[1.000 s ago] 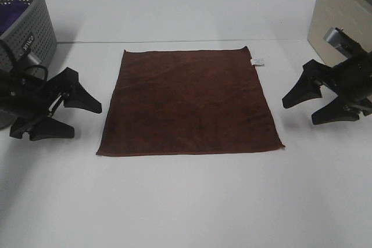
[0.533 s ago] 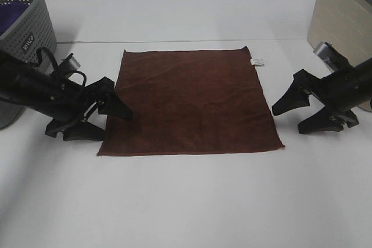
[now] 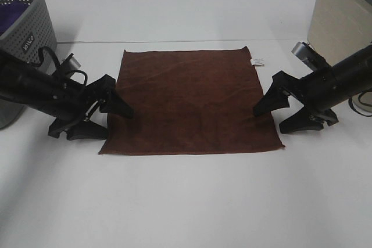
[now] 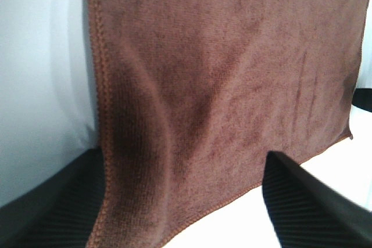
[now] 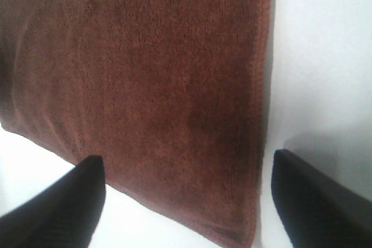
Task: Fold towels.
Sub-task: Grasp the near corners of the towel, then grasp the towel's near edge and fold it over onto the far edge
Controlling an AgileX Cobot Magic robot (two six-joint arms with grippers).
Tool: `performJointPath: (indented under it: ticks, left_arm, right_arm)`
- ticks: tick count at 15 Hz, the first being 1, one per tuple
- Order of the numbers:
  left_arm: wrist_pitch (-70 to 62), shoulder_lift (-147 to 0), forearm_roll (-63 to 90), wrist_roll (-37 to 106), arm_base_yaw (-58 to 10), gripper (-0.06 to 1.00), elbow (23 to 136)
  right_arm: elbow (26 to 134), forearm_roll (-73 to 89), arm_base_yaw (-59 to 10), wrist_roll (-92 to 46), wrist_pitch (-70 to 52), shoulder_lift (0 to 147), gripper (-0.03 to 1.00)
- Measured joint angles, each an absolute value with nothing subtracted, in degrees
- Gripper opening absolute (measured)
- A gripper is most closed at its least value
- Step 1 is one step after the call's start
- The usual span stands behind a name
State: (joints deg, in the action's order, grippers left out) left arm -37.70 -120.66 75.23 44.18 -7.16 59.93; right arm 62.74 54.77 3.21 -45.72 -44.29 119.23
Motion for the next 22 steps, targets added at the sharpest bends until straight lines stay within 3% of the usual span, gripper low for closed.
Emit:
performJointPath:
  ticks: [2,5,9,10,11,16,22]
  left_arm:
    - [-37.70,-121.64,75.63,43.95,-8.02,0.59,60.45]
    - [-37.53,-122.27,75.46,43.95,-9.45,0.51,61.19]
    - [-37.18,-122.61,73.45,43.95,-9.57,0.02,61.19]
    - [-37.18,-122.61,72.77,43.89,-9.57,0.00,61.19]
    - [-37.18,-122.10,71.73,43.26,-9.57,0.00,61.19]
    - [-38.79,-117.86,60.96,34.55,-9.57,0.00,58.67]
    - [-40.16,-110.58,60.33,33.63,-9.68,0.00,43.72]
  right_arm:
    - [62.97,56.04,1.78,-45.72,-43.37,119.75,0.73]
    - [64.29,56.38,-0.74,-44.98,-42.74,120.66,0.64]
    - [64.46,55.52,-1.20,-43.14,-41.48,121.64,0.16]
    - [64.46,55.52,-1.20,-42.40,-41.48,121.64,0.04]
    - [64.46,55.12,-1.20,-41.20,-41.54,121.64,0.00]
    - [62.62,51.97,-1.20,-38.22,-46.41,120.72,0.00]
    - [47.44,51.45,-1.32,-36.73,-46.41,108.98,0.00]
